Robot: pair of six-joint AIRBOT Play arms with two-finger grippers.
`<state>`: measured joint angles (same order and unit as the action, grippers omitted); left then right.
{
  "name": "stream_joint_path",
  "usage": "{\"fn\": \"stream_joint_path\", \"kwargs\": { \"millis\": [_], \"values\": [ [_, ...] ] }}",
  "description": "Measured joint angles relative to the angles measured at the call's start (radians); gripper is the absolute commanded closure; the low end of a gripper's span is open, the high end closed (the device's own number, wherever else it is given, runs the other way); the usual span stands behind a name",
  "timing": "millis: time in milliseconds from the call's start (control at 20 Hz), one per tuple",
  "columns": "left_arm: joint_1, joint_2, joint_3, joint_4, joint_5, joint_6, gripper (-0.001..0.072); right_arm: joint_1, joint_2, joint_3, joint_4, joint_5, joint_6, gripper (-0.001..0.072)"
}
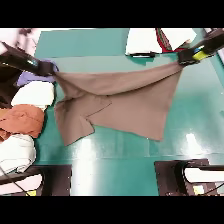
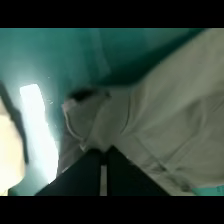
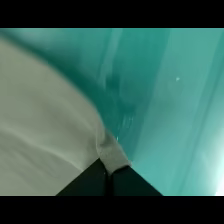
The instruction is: Fold the shirts.
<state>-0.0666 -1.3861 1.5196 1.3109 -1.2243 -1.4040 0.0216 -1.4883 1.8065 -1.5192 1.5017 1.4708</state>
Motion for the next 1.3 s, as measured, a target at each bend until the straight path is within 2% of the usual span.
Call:
{"fn": "stream_joint_path", "kwargs": {
  "millis": [50, 100, 150, 350, 500, 700, 750, 800, 1050, 1300],
  "values": [
    [0.000, -0.040, -0.014, -0.006, 0.032, 0.006, 0.0498, 0.000, -0.045, 0.016, 0.004, -0.009, -0.005, 0.0415],
    [0.000, -0.068, -0.024, -0.011, 0.066, 0.011, 0.0206, -0.003, -0.091, 0.041, 0.016, -0.018, -0.009, 0.0368],
    [0.001, -0.089, -0.026, -0.011, 0.096, 0.014, 0.0178, -0.007, -0.129, 0.070, 0.033, -0.020, -0.012, 0.0369],
    [0.053, -0.115, 0.016, -0.010, 0.090, 0.018, 0.0178, -0.061, -0.199, 0.166, 0.157, -0.016, -0.035, 0.0369],
    [0.132, -0.084, 0.013, -0.011, 0.017, 0.009, 0.0178, -0.134, -0.148, 0.094, 0.232, 0.011, -0.058, 0.0369],
    [0.203, -0.001, -0.112, -0.014, -0.037, 0.000, 0.0178, -0.241, 0.006, -0.209, 0.275, 0.027, -0.093, 0.0365],
    [0.211, 0.019, -0.155, -0.016, -0.040, -0.001, 0.0178, -0.267, 0.051, -0.311, 0.282, 0.021, -0.102, 0.0280],
    [0.218, 0.034, -0.193, -0.016, -0.039, -0.002, 0.0178, -0.291, 0.092, -0.407, 0.284, 0.009, -0.108, 0.0236],
    [0.230, 0.066, -0.313, -0.022, -0.018, -0.005, 0.0178, -0.396, 0.255, -0.845, 0.329, -0.068, -0.128, 0.0236],
    [0.232, 0.072, -0.342, -0.037, 0.010, -0.005, 0.0178, -0.408, 0.320, -1.091, 0.419, -0.120, -0.143, 0.0237]
  ]
}}
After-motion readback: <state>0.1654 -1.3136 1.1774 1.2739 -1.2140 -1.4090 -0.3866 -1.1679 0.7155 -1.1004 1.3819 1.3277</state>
